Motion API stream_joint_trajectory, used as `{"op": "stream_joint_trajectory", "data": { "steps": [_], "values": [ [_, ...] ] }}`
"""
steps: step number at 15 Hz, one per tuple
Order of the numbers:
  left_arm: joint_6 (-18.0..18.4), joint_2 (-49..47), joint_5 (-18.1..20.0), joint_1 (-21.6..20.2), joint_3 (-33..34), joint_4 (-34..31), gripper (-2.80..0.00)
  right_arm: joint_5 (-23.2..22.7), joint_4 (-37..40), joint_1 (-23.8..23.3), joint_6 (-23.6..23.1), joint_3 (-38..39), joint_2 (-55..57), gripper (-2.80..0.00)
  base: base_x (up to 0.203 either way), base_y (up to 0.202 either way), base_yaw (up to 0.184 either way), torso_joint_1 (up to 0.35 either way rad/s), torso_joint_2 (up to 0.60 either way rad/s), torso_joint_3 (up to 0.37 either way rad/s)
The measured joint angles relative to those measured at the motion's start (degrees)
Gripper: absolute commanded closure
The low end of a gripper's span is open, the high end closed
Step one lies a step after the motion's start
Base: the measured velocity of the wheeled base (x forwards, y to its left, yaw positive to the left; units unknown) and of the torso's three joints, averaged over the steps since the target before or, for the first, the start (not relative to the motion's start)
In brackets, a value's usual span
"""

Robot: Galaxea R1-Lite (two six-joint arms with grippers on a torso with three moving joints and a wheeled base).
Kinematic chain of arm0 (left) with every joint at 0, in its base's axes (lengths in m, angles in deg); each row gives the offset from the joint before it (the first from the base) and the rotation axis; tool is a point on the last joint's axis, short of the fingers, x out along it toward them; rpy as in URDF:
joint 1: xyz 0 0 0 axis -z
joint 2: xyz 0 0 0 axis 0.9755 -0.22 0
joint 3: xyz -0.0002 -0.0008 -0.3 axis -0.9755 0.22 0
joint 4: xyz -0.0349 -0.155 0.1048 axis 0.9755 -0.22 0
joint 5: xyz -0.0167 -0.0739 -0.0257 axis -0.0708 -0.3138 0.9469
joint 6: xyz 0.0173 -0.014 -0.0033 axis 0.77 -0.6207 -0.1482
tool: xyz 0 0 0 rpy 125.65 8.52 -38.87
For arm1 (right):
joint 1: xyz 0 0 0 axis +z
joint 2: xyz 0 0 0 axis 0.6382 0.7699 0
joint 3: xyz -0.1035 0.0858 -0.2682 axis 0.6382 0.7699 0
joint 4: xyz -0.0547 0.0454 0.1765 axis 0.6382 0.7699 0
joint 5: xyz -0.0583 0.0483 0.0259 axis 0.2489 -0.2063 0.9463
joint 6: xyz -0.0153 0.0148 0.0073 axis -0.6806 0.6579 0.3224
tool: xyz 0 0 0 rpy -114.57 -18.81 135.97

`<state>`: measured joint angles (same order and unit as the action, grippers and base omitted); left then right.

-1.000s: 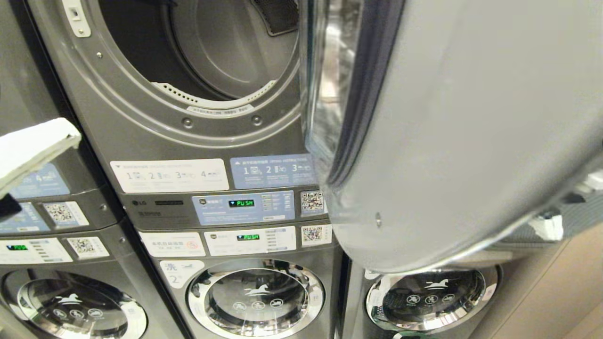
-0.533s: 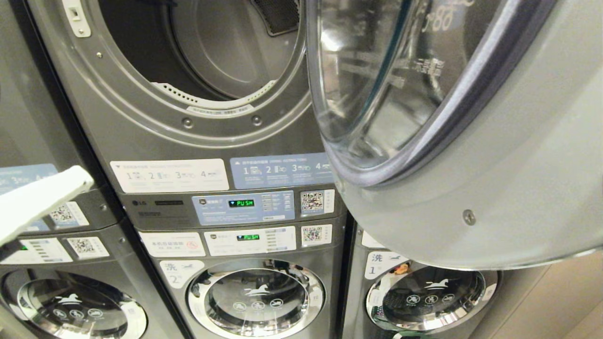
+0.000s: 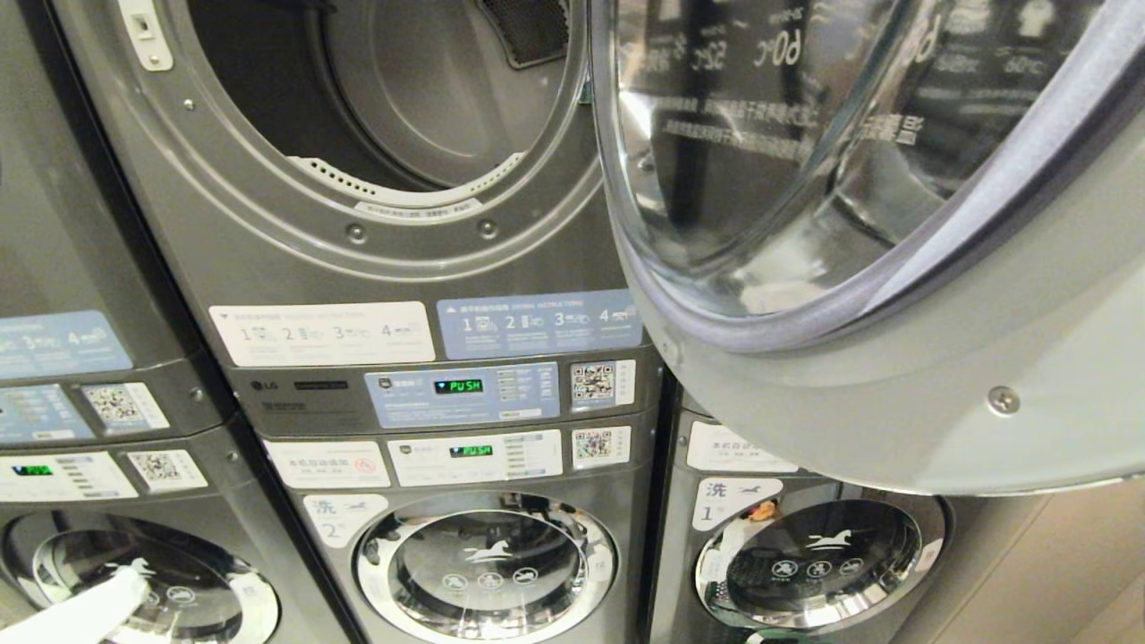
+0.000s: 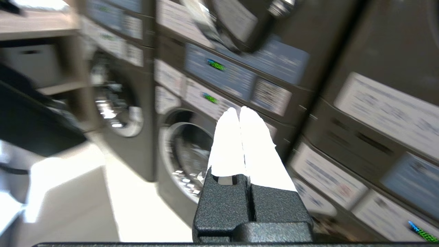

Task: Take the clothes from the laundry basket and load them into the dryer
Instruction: Open the dryer

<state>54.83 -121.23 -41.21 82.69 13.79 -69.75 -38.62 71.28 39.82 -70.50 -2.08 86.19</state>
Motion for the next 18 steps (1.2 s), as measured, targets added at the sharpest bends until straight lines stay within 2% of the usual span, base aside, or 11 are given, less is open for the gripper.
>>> {"op": "stream_joint_trajectory", "data": {
  "steps": [2, 4, 6, 7, 8, 11, 15, 18],
  "values": [
    [-0.7, 7.5, -0.5, -1.0, -0.8, -9.3, 0.00, -7.0, -0.1, 0.1, 0.6, -3.8, 4.3, 0.00, 0.000, 0.000, 0.000, 0.000, 0.00, 0.000],
    [-1.0, 14.2, -1.2, -3.7, -3.7, -21.3, 0.00, -12.4, -0.1, 0.2, 0.7, -6.0, 7.4, 0.00, 0.000, 0.000, 0.000, 0.000, 0.00, 0.000],
    [-1.1, 18.3, -6.0, -5.4, -6.4, -31.2, 0.00, -15.3, -0.1, 0.8, 1.0, -8.6, 10.2, 0.00, 0.000, 0.000, 0.000, 0.000, 0.00, 0.000],
    [-1.2, 19.4, -8.6, -5.7, -7.7, -34.3, 0.00, -16.0, -0.1, 1.9, 1.6, -10.1, 11.4, 0.00, 0.000, 0.000, 0.000, 0.000, 0.00, 0.000],
    [-1.3, 20.1, -9.6, -5.9, -8.5, -36.8, 0.00, -16.2, -0.1, 3.6, 2.4, -11.5, 12.3, 0.00, 0.000, 0.000, 0.000, 0.000, 0.00, 0.000],
    [-1.3, 21.2, -9.8, -6.0, -5.9, -35.6, 0.00, -16.3, 0.0, 10.7, 4.6, -15.0, 14.6, 0.00, 0.000, 0.000, 0.000, 0.000, 0.00, 0.000],
    [-0.7, 21.7, -10.9, -6.0, 4.3, -24.5, 0.00, -16.4, -0.1, 17.0, 8.0, -19.6, 17.4, 0.00, 0.000, 0.000, 0.000, 0.000, 0.00, 0.000],
    [0.5, 23.0, -11.2, -5.9, 12.4, -14.8, 0.00, -16.4, -0.1, 19.3, 8.3, -22.3, 19.9, 0.00, 0.000, 0.000, 0.000, 0.000, 0.00, 0.000]
  ]
}}
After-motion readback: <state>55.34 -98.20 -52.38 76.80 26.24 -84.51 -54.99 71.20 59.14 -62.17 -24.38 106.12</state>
